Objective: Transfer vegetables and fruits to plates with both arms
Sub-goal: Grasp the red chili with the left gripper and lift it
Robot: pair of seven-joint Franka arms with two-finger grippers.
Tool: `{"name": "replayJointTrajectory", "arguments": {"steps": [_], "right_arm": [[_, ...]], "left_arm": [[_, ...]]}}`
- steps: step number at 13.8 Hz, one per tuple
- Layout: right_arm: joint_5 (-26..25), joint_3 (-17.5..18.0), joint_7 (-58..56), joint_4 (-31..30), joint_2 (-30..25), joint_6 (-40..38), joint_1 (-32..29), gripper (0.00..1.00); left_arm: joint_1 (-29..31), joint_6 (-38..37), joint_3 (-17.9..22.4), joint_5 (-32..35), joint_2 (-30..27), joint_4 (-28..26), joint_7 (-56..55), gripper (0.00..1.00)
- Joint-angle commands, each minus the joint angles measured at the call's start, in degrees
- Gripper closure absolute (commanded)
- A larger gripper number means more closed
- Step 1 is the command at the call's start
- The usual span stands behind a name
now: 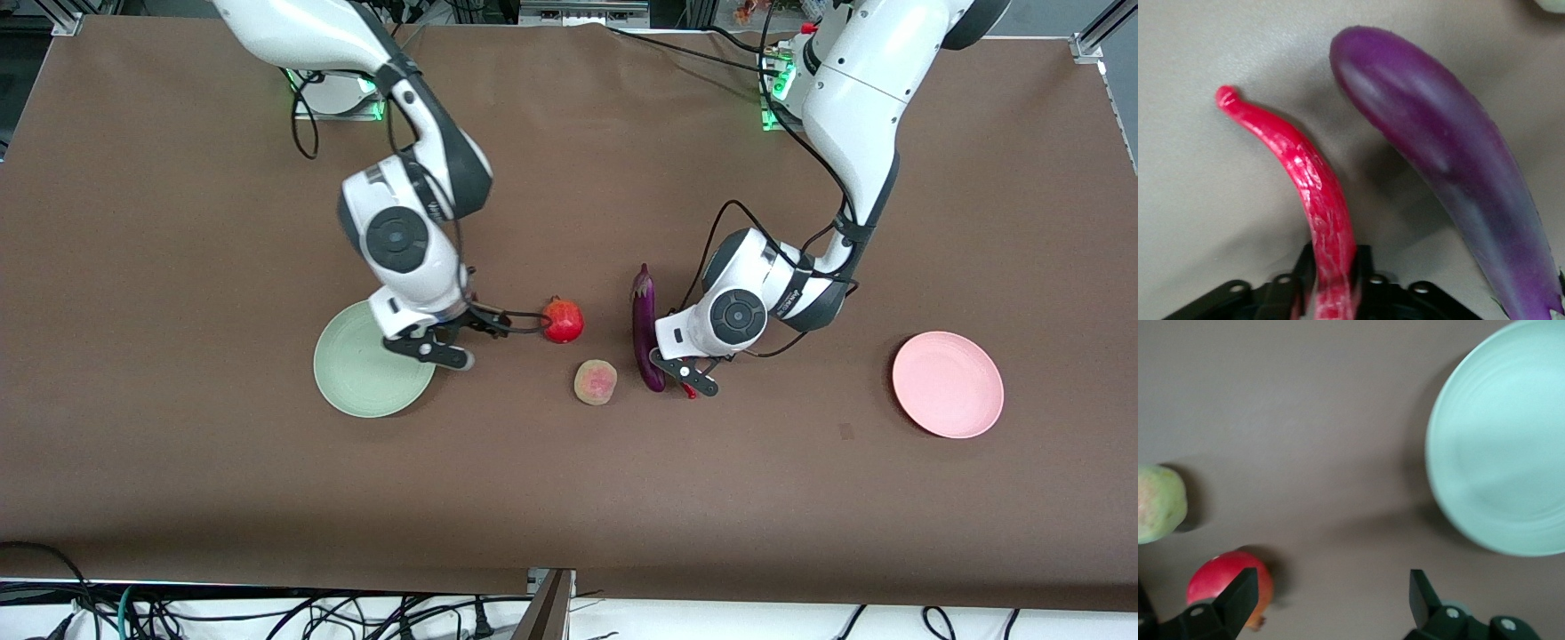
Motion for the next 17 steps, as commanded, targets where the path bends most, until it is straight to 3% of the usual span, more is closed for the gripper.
{"name": "replayJointTrajectory", "arguments": {"steps": [1,6,9,12,17], "right_arm": [[1.08,-0.42,2.94,2.17,2.99,4.05,2.14,0.0],[2.84,-0.42,8.13,3.05,6.34,9.6,5.4,0.0],[2.84,-0.42,12.42,6.63,9.93,12.5,7.76,0.0],[2.14,-0.51,14.46,8.32,11.88,13.13,8.83,0.0],[2.23,-0.59,14.64,7.18,11.62,11.9,8.92,0.0]], "left_arm": [[0.43,-1.7,0.68,1.14,-2.93,-0.88,-1.84,0.96],[3.95,-11.8,3.31,3.06,-7.67,1.93,-2.46,1.0],[5.53,-14.09,5.95,7.1,-10.05,2.02,-1.76,1.0],[9.04,-14.63,6.13,10.97,-11.28,2.72,1.57,1.0],[19.23,-14.37,6.13,12.74,-10.58,2.64,19.49,1.0]]}}
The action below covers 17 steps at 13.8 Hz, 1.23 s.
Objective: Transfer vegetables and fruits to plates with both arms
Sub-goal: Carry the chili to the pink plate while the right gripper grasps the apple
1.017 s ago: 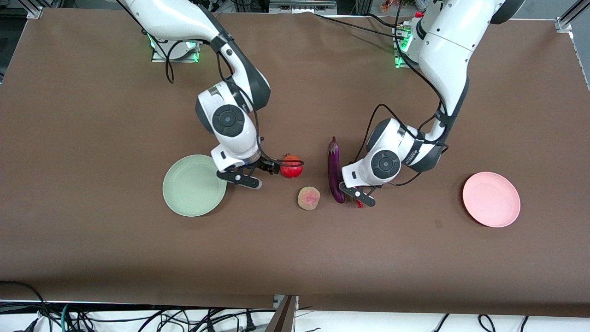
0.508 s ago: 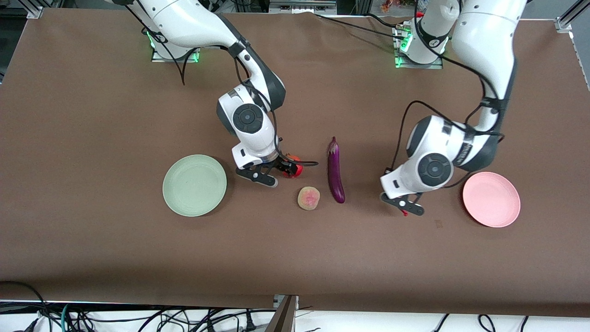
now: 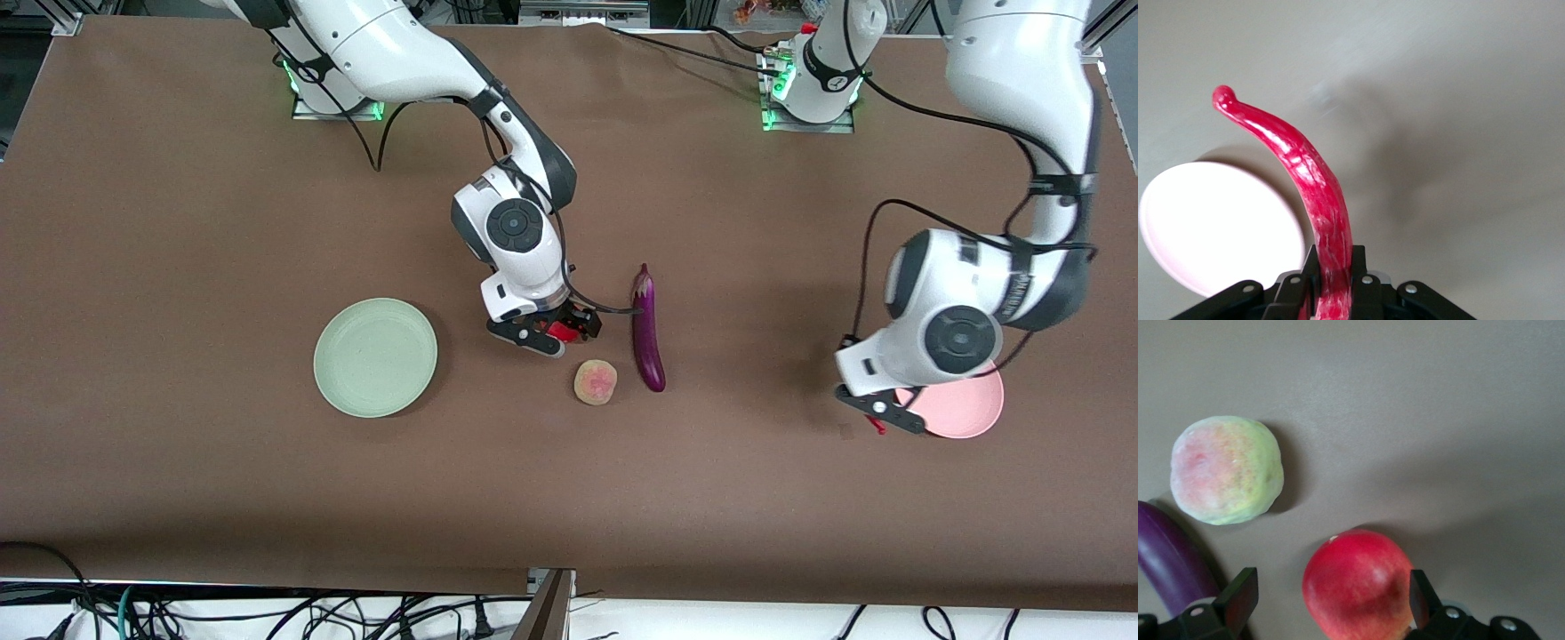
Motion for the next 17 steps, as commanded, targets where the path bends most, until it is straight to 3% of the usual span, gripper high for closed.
{"name": "replayJointTrajectory", "arguments": {"steps": [1,4,6,7,8,9,10,15,17], "right_arm": [[0.16,-0.26,1.25,0.48,0.34,-0.92,0.25,0.0],[-0.02,-0.35,1.34,-0.75,0.43,-0.83,0.34,0.0],[0.07,-0.35,1.43,-1.11,0.43,-0.83,0.34,0.0],[0.07,-0.35,1.43,-1.28,0.43,-0.83,0.34,0.0],[0.07,-0.35,1.43,-1.37,0.43,-0.83,0.34,0.0],[0.16,-0.35,1.43,-1.46,0.51,-0.83,0.34,0.02],[0.24,-0.35,1.43,-1.46,0.52,-0.74,0.34,0.02],[0.33,-0.26,1.52,-1.55,1.04,-0.39,0.43,0.06],[0.33,-0.35,1.43,-1.55,1.39,-0.21,0.95,0.09]], "left_arm": [[3.98,-0.71,-0.43,2.32,0.29,-0.65,7.93,1.0],[11.17,3.57,0.36,6.02,3.89,-0.48,9.16,1.0],[12.6,8.07,0.27,5.41,6.44,-1.0,11.02,1.0],[12.43,8.34,0.36,5.32,6.8,-0.83,11.02,0.91],[12.34,8.35,0.27,5.23,6.8,-0.48,10.93,0.66],[12.25,8.35,0.27,5.23,6.71,-0.48,10.76,0.1],[12.16,8.26,0.19,5.23,6.71,-0.48,10.93,0.0],[11.55,7.3,-1.21,5.05,3.92,-0.56,10.41,0.0],[11.46,4.5,-2.35,1.65,2.5,-0.39,10.06,0.0]]}}
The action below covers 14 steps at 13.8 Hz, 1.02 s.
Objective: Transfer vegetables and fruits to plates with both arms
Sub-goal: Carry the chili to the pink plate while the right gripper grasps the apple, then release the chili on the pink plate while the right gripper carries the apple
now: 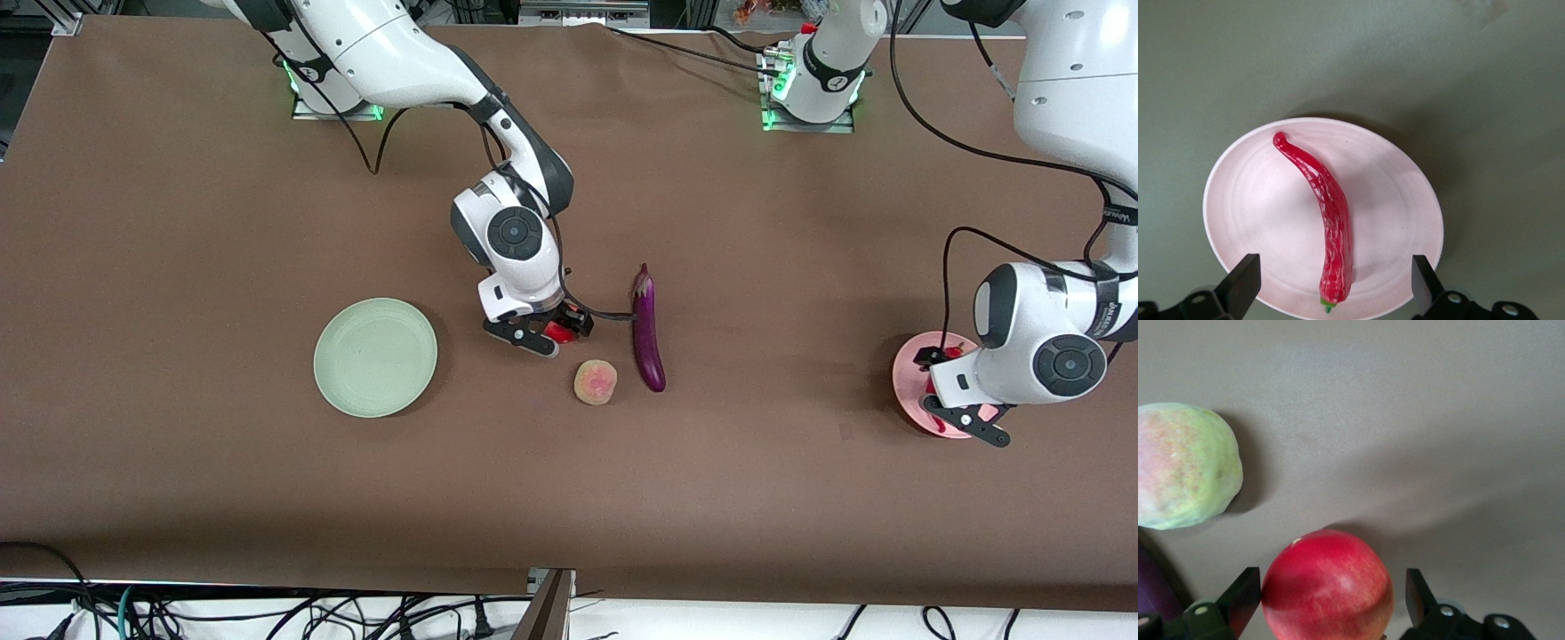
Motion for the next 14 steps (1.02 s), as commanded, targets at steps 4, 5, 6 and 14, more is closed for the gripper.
{"name": "replayJointTrajectory", "arguments": {"steps": [4,5,6,14], "right_arm": [[0.16,-0.29,0.53,0.0,0.64,0.11,0.71,0.36],[-0.02,-0.38,-0.08,0.0,0.47,0.02,0.54,0.44],[-0.02,-0.55,-0.87,0.09,0.21,-0.33,0.28,0.48],[0.68,-0.91,-21.06,0.88,-7.61,-18.24,-10.43,0.48]], "left_arm": [[-0.44,-9.09,-7.04,-3.97,-5.49,-0.07,-6.35,0.0],[-0.44,-10.15,-8.97,-3.97,-5.92,0.02,-8.64,0.0],[-0.44,-11.21,-10.91,-4.06,-6.02,-0.15,-10.23,0.0],[-3.15,-11.84,-24.63,-4.41,-4.09,-0.51,-33.06,0.0]]}}
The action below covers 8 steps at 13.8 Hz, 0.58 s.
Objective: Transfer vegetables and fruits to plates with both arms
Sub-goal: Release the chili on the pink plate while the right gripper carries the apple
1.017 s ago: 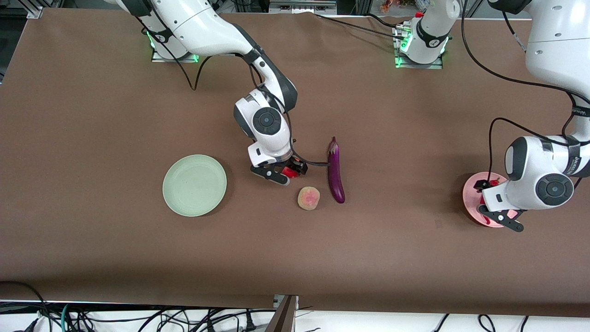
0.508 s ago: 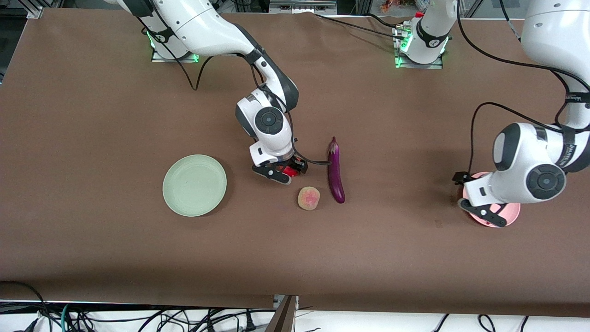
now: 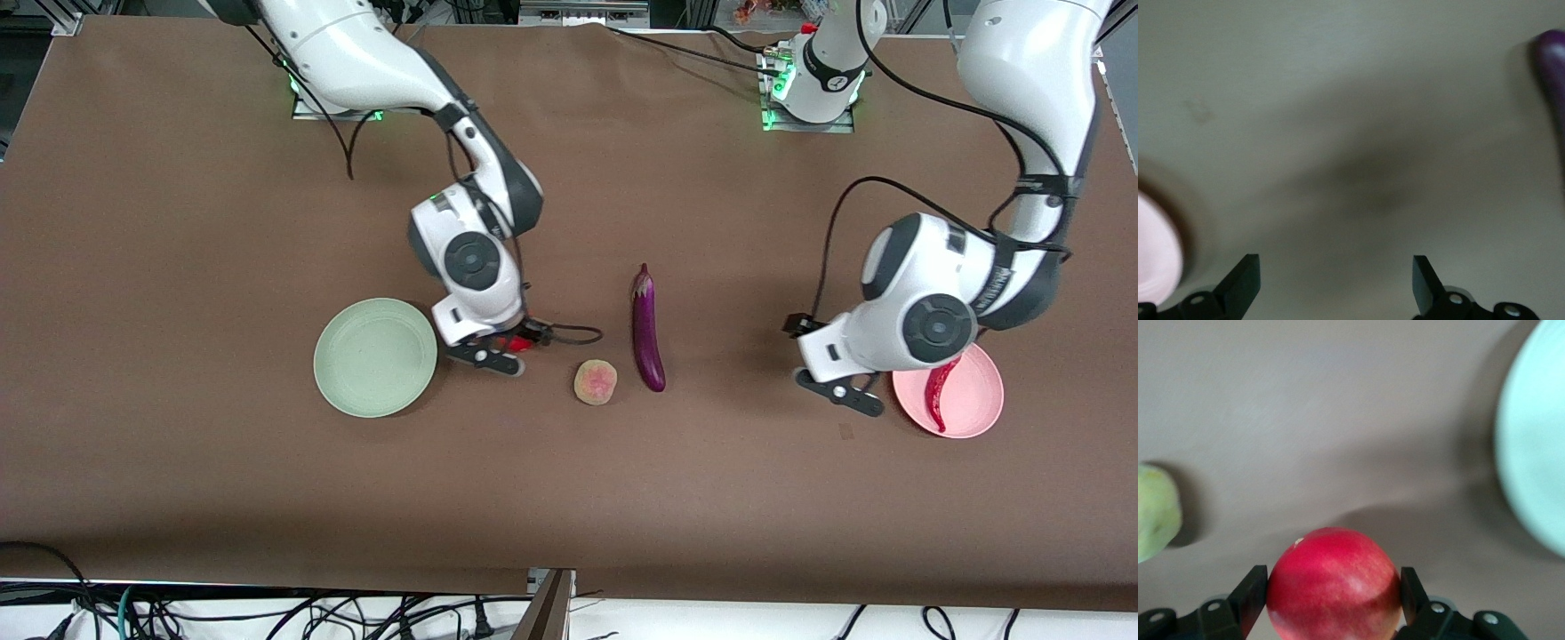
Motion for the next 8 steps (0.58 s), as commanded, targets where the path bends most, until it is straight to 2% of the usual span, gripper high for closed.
{"name": "replayJointTrajectory", "arguments": {"steps": [1,4,6,8], "right_arm": [[0.7,0.69,-9.97,-0.71,-4.19,-6.77,-5.17,0.48],[0.52,0.07,-20.44,-0.8,-5.34,-11.6,-9.83,0.48],[0.0,-3.68,-28.42,-1.15,-5.43,-15.04,-10.9,0.47],[0.52,-8.0,-37.31,-2.46,-5.43,-15.14,-11.16,0.46]], "left_arm": [[-4.08,2.16,-1.56,-0.62,1.87,0.15,-7.5,0.0],[-9.18,10.68,-1.47,-3.59,5.56,-0.02,-16.45,0.0],[-13.39,16.3,-1.3,-3.61,7.5,-0.55,-27.24,0.0],[-16.65,17.21,-0.51,-2.04,9.08,-0.55,-38.23,0.0]]}}
